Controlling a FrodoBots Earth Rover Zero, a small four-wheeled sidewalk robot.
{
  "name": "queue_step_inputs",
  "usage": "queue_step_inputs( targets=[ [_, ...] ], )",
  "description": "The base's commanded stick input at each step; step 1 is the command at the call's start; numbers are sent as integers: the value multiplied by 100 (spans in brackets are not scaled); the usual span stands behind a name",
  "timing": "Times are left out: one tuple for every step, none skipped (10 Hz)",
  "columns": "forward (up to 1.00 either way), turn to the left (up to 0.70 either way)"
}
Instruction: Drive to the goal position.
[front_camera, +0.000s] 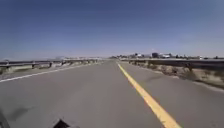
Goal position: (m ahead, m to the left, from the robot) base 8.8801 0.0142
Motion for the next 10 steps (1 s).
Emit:
queue_step_inputs(
  targets=[
    [100,0],
    [100,0],
    [100,0],
    [100,0],
    [100,0],
    [100,0],
    [100,0],
    [100,0],
    [100,0],
    [100,0]
  ],
)
